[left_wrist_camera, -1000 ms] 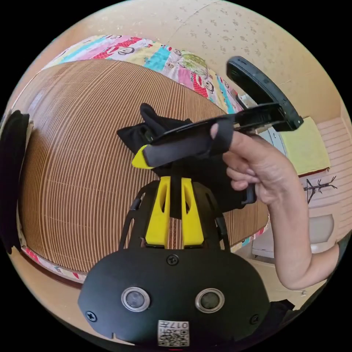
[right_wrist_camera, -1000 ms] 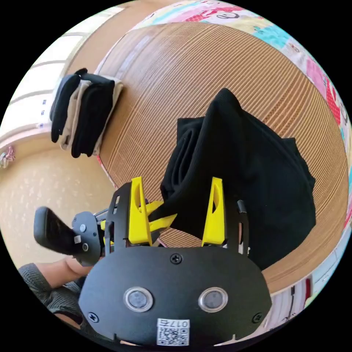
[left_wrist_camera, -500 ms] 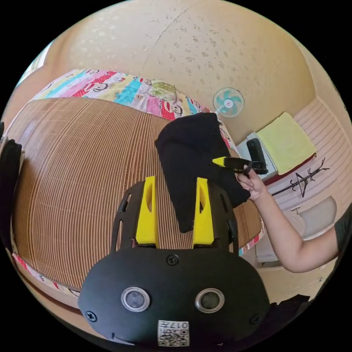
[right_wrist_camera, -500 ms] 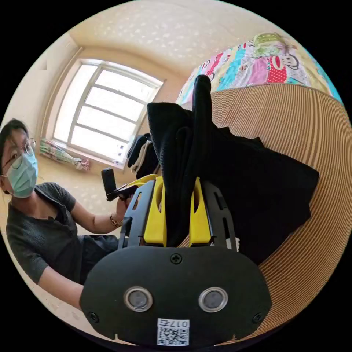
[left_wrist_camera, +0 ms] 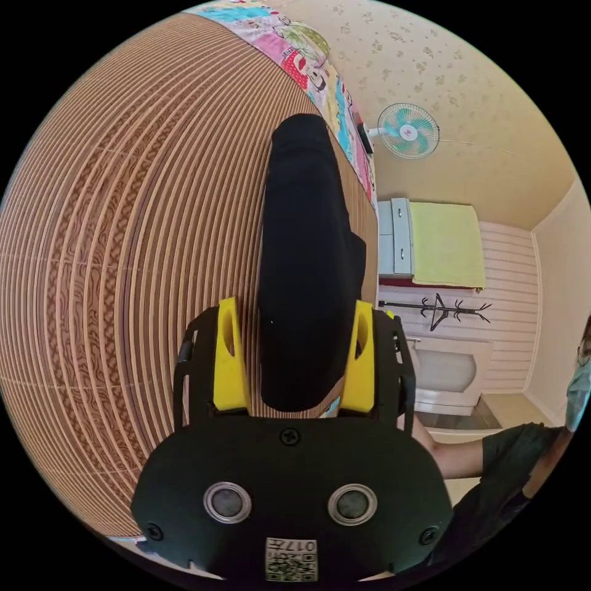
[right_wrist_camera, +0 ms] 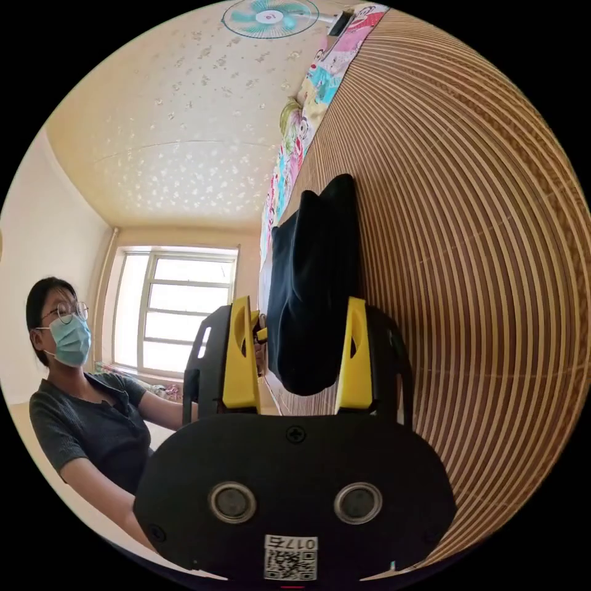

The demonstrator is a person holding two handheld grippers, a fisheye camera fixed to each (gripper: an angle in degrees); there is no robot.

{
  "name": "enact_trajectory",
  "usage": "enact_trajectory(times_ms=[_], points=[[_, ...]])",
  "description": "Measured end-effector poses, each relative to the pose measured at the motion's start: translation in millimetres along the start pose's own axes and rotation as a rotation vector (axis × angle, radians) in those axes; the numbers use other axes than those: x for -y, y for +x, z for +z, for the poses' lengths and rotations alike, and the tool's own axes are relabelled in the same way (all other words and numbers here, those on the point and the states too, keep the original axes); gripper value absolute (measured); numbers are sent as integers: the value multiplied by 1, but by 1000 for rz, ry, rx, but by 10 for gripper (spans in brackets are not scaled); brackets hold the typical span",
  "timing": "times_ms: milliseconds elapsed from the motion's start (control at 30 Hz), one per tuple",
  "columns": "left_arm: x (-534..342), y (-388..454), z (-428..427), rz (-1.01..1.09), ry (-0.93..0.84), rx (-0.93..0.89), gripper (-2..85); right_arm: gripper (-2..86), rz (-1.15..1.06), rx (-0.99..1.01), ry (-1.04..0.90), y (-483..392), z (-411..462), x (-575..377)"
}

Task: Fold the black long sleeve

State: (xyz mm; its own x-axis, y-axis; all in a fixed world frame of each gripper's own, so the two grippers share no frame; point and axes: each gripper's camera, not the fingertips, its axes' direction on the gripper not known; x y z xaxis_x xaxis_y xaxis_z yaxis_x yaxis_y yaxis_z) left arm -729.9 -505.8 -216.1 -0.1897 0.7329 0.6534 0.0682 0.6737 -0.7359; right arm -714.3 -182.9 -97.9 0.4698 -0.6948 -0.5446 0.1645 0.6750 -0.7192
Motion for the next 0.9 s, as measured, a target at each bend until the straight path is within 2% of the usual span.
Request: enact_trajectory(times_ms=[100,167,233,333,400,433,500,600,800,900], points=[[24,-3,6,29,-11,-22,231,218,34,30,-69,19,6,14],[42,-5,6,28,-3,-50,230,212,22,43,-184,28,30,43],[70,-12,19,16,-64,-91,215,196,21,76,-269,33,53,64],[92,-12,32,-25,-112,0,169,143,48,68,-420,35,93,79],[94,0,32,-31,-119,36,152,120,58,34,-443,34,95,75],[90,12,34,-18,-149,29,146,112,55,92,-436,31,85,68],[78,32,42,-42,-197,-30,142,104,51,158,-422,25,62,50],[47,92,79,-73,-240,-67,141,95,13,135,-404,8,-5,14],[37,278,227,100,-306,-199,151,99,-96,-142,-292,-50,-196,-5],[51,352,318,153,-354,-245,156,123,-50,-300,-309,-56,-276,10]])
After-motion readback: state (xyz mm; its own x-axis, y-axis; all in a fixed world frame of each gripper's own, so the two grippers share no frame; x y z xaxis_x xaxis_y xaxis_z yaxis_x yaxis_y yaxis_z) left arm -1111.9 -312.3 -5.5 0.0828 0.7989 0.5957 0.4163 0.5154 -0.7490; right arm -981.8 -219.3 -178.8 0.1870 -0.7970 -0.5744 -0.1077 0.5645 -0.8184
